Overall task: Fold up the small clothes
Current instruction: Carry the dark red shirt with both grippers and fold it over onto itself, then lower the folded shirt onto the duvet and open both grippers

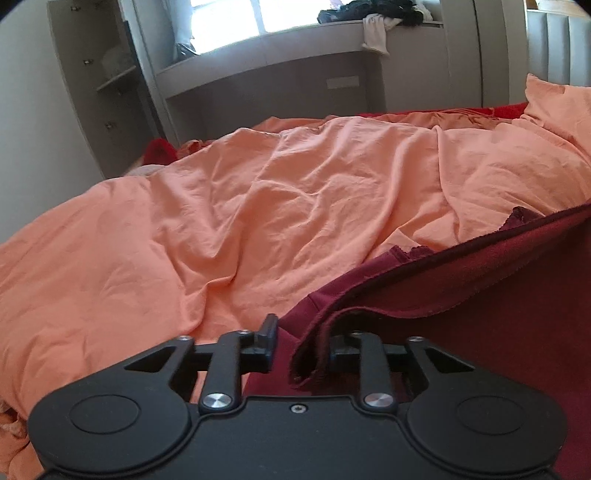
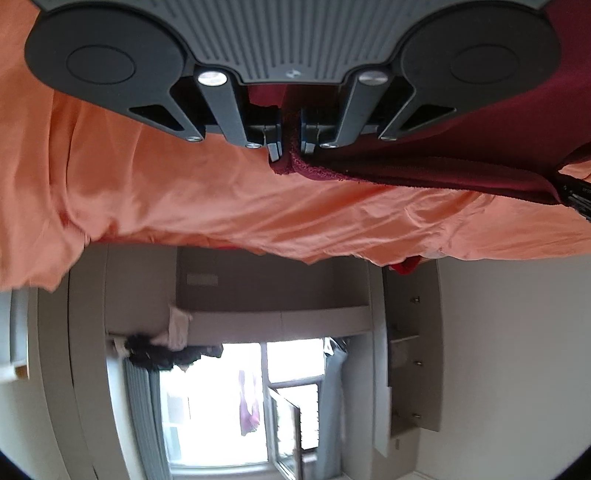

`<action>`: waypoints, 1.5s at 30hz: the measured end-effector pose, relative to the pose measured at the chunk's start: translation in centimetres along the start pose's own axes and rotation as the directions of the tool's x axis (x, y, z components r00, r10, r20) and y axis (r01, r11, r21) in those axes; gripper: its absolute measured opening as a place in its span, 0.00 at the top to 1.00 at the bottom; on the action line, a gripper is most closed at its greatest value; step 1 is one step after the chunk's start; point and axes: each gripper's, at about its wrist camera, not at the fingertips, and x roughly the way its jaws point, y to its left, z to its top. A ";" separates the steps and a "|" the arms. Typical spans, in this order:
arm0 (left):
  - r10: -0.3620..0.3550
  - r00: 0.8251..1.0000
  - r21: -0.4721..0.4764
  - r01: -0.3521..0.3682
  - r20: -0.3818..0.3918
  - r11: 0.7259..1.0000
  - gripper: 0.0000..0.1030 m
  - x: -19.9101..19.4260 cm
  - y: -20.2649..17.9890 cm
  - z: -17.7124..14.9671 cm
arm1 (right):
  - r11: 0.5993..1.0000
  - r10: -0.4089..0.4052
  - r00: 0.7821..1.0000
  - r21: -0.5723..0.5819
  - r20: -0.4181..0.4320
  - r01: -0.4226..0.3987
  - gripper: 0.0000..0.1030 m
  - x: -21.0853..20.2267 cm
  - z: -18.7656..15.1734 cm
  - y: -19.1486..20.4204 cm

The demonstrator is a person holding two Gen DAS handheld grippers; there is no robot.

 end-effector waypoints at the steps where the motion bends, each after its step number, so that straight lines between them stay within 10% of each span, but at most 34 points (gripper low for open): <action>1: -0.004 1.000 -0.001 0.004 0.003 1.000 0.63 0.2 0.3 0.1 | 1.000 -0.001 1.000 0.005 -0.006 0.001 0.91 0.4 -0.1 -0.4; 24: -0.073 0.997 -0.047 0.072 -0.001 0.996 0.03 0.6 4.6 2.6 | 0.999 0.013 0.999 0.030 -0.049 -0.012 0.91 1.7 -0.3 -1.9; 39: -0.216 0.976 -0.041 0.214 -0.040 0.976 0.01 0.5 7.3 2.9 | 0.999 0.029 0.999 0.014 -0.028 -0.028 0.91 1.0 1.3 -2.1; 45: -0.357 0.931 -0.201 0.336 -0.078 0.920 0.01 2.0 9.9 2.9 | 0.999 0.026 0.996 0.023 -0.080 -0.025 0.91 2.4 0.8 -2.5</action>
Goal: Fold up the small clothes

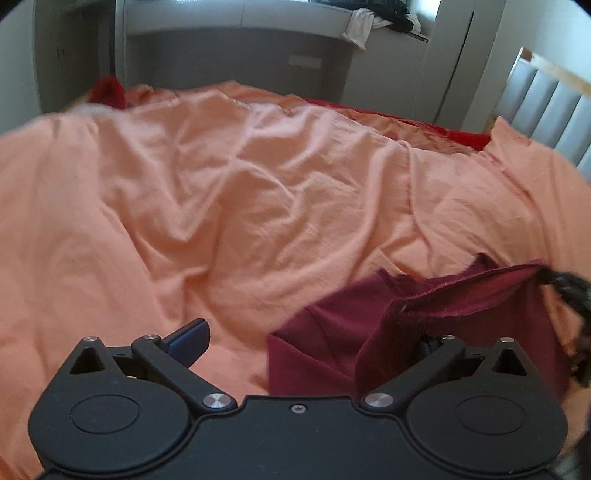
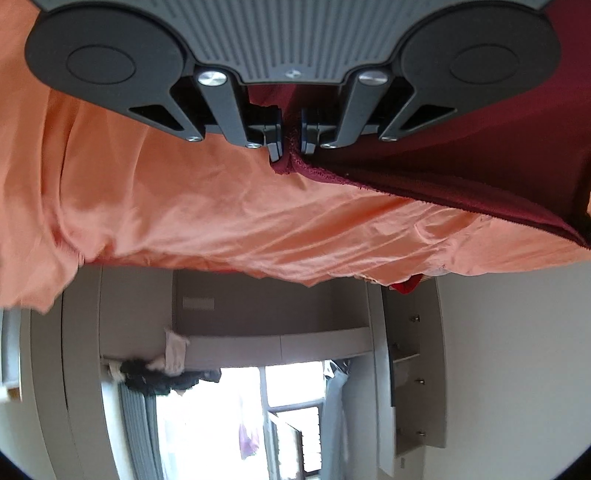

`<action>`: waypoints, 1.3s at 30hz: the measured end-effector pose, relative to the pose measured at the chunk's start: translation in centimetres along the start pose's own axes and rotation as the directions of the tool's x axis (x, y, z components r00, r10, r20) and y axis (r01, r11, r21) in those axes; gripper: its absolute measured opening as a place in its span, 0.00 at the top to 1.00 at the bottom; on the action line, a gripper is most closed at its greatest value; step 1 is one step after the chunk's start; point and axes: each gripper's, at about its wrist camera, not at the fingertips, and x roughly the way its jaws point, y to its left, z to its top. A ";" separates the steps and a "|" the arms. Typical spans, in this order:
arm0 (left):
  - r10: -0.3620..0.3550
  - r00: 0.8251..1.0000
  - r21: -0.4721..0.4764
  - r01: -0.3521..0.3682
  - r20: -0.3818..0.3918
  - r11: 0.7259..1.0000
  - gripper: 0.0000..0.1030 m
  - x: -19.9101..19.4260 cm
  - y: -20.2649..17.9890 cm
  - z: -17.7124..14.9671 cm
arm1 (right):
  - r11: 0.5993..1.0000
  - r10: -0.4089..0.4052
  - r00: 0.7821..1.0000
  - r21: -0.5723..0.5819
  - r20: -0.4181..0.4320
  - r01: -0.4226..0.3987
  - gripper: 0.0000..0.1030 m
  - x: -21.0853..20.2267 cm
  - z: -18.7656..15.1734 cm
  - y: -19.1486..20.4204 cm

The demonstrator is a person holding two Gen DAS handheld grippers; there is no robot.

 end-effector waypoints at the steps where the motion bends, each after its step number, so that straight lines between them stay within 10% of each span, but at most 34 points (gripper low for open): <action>1: -0.001 1.000 0.001 0.001 -0.002 1.000 0.01 0.0 0.2 -0.1 | 1.000 -0.002 1.000 0.004 -0.003 0.002 0.91 0.1 -0.2 -0.2; 13: 0.171 0.982 -0.100 -0.162 0.086 0.982 0.01 -0.1 1.1 -0.4 | 0.999 0.009 1.000 0.031 -0.026 -0.008 0.90 -0.1 -0.1 -1.0; 18: 0.139 0.985 -0.014 -0.138 0.107 0.990 0.01 0.6 -1.4 -1.8 | 0.992 0.079 0.995 0.106 -0.060 -0.072 0.35 0.6 -0.3 -2.6; 26: 0.164 0.985 0.074 -0.167 0.046 0.983 0.02 5.6 -3.9 -2.7 | 0.966 0.186 0.982 0.189 -0.043 -0.175 0.19 0.3 -1.2 -4.0; 32: 0.148 0.989 -0.105 -0.145 0.021 0.984 0.32 8.3 -2.2 -1.9 | 0.954 0.216 0.974 0.229 -0.073 -0.195 0.31 2.4 -1.2 -4.1; 34: 0.108 0.994 -0.137 -0.105 0.013 0.985 0.72 8.9 -2.0 -1.8 | 0.939 0.248 0.966 0.266 -0.079 -0.219 0.34 2.6 -1.4 -4.5; 36: 0.081 0.996 -0.159 -0.076 0.029 0.984 0.87 9.0 -2.1 -1.9 | 0.930 0.261 0.963 0.286 -0.069 -0.232 0.34 2.0 -1.6 -4.7; 39: 0.134 0.988 -0.153 -0.123 0.070 0.981 0.93 8.8 -2.8 -2.0 | 0.927 0.264 0.963 0.291 -0.058 -0.237 0.36 0.7 -2.2 -4.9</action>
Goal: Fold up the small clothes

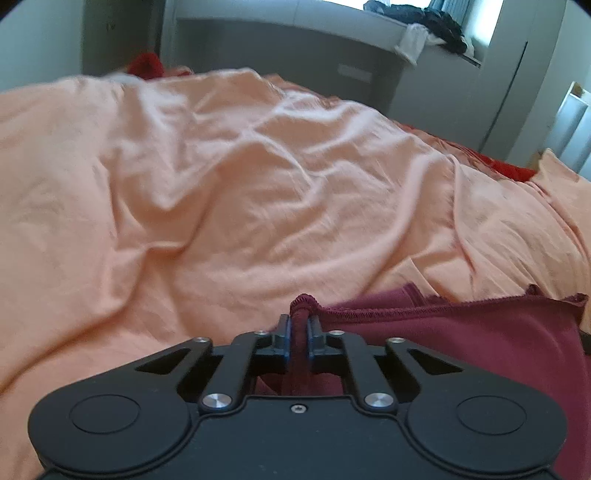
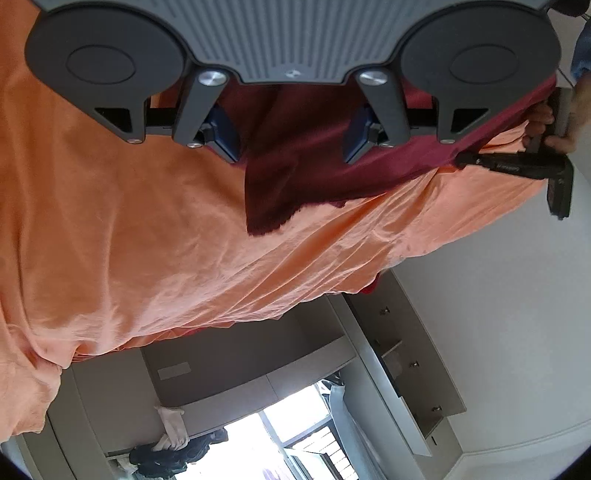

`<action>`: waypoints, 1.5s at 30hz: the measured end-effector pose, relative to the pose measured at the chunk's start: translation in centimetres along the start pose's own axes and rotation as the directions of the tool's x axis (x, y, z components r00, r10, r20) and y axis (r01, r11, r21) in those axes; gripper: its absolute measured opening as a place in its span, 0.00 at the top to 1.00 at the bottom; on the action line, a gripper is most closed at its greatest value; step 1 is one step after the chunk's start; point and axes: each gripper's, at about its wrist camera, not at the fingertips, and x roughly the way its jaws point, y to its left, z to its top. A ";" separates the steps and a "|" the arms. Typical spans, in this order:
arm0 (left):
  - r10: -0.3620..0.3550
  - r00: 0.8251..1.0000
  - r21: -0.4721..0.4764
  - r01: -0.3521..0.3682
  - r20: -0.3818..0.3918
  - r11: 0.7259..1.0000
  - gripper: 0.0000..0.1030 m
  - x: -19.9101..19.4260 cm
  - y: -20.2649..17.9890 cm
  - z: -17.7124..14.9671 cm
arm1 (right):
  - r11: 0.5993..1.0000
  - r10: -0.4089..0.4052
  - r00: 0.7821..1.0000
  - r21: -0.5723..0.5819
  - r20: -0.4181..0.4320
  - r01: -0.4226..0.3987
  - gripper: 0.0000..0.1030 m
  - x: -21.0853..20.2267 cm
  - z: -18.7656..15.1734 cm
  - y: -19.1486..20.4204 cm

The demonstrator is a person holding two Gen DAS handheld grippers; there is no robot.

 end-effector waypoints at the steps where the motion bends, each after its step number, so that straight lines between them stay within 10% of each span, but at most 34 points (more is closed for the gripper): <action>1: 0.014 1.000 -0.002 -0.014 0.012 1.000 0.93 0.0 -0.2 0.0 | 1.000 -0.002 1.000 -0.003 0.001 0.002 0.40 -0.3 -0.2 0.1; 3: 0.038 0.999 -0.005 -0.038 0.023 0.999 0.93 0.3 -0.7 0.2 | 1.000 -0.003 1.000 -0.001 -0.002 0.003 0.80 -0.7 -0.6 0.1; 5: 0.062 0.997 0.002 -0.062 0.041 0.998 0.94 0.5 -1.3 0.2 | 1.000 -0.003 1.000 0.015 -0.002 0.003 0.93 -0.8 -1.1 0.3; 11: 0.075 0.985 -0.017 -0.073 0.154 0.997 0.94 -1.1 -2.2 0.4 | 0.998 -0.053 0.990 0.042 0.131 0.048 0.96 -5.2 -2.3 1.2; 17: 0.115 0.988 -0.044 -0.111 0.100 0.993 0.92 1.1 -3.1 0.0 | 0.994 -0.103 0.992 0.055 0.068 0.099 0.95 -4.6 -3.5 1.2; 25: 0.127 0.986 -0.104 -0.115 0.112 0.988 0.29 -1.8 -1.4 -0.5 | 0.987 -0.158 0.980 -0.005 0.125 0.160 0.55 -4.8 -3.5 3.0; 31: 0.136 0.962 -0.075 -0.121 0.235 0.990 0.03 -8.1 -1.5 -3.0 | 0.936 -0.302 0.941 -0.141 0.151 0.322 0.21 -1.8 -1.9 4.4; 39: 0.160 0.932 -0.122 -0.127 0.324 0.984 0.01 -15.6 -1.1 -10.3 | 0.838 -0.534 0.829 -0.027 0.169 0.545 0.03 -0.8 -2.5 3.5; 45: 0.157 0.927 -0.265 -0.066 0.340 0.962 0.01 -16.6 -0.6 -16.4 | 0.843 -0.458 0.814 -0.117 0.356 0.526 0.00 -5.8 -5.0 9.4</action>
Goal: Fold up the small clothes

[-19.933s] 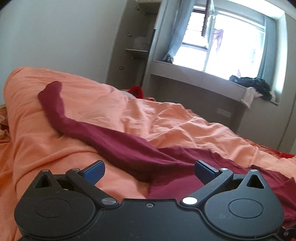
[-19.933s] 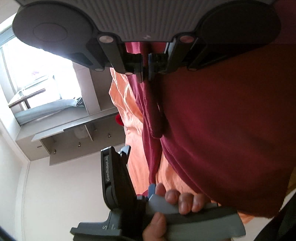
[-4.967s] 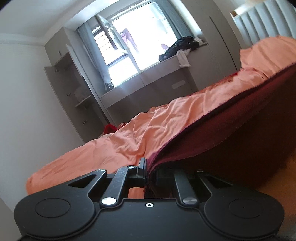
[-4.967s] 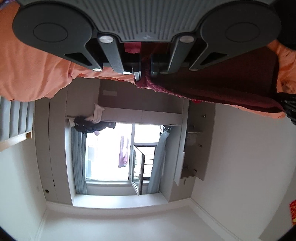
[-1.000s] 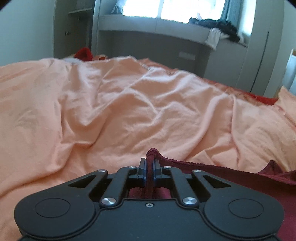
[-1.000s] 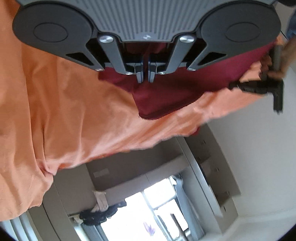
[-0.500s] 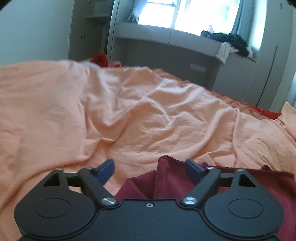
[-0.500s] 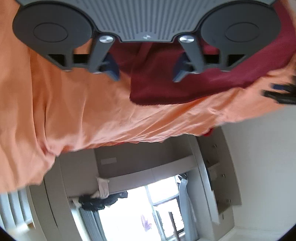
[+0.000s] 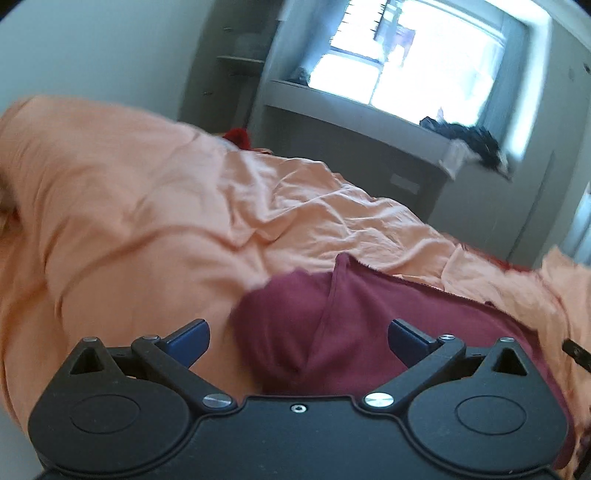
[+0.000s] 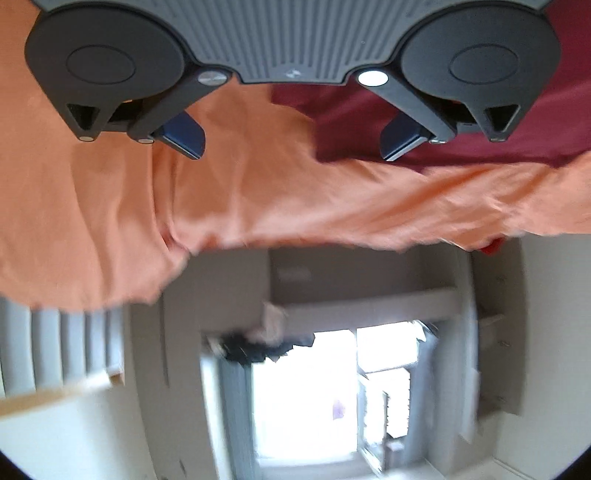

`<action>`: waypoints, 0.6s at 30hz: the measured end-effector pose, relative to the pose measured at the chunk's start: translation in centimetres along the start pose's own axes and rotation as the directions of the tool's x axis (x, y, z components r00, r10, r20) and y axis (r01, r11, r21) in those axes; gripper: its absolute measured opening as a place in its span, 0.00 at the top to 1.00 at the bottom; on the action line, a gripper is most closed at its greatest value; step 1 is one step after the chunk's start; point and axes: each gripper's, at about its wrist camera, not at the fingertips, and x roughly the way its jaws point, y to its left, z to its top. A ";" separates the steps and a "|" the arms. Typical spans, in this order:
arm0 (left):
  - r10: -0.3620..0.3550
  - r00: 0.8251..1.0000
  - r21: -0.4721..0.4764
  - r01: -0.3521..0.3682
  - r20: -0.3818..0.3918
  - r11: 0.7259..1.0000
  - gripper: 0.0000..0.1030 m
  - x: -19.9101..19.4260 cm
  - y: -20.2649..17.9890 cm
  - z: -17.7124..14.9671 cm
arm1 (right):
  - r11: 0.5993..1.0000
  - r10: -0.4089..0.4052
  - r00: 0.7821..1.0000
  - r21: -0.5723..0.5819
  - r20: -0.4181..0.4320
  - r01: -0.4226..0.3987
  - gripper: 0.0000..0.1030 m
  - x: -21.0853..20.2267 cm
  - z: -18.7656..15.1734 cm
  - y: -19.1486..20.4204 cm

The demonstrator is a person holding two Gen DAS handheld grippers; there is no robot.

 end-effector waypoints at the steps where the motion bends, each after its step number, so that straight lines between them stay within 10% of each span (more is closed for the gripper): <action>1: -0.006 1.000 -0.031 0.007 0.008 0.999 0.01 -0.2 0.2 -0.9 | 1.000 0.023 0.999 -0.017 0.026 -0.022 0.00 -1.2 0.1 0.9; 9: -0.141 0.987 -0.097 0.133 -0.077 0.986 0.01 0.6 1.3 -1.6 | 0.975 0.164 0.984 -0.163 0.068 -0.151 0.00 -6.2 -2.8 9.4; 18: -0.195 0.968 -0.175 0.167 -0.157 0.970 0.01 2.0 1.6 -2.6 | 0.980 0.070 0.996 -0.193 0.060 -0.057 0.00 -4.4 -5.4 16.0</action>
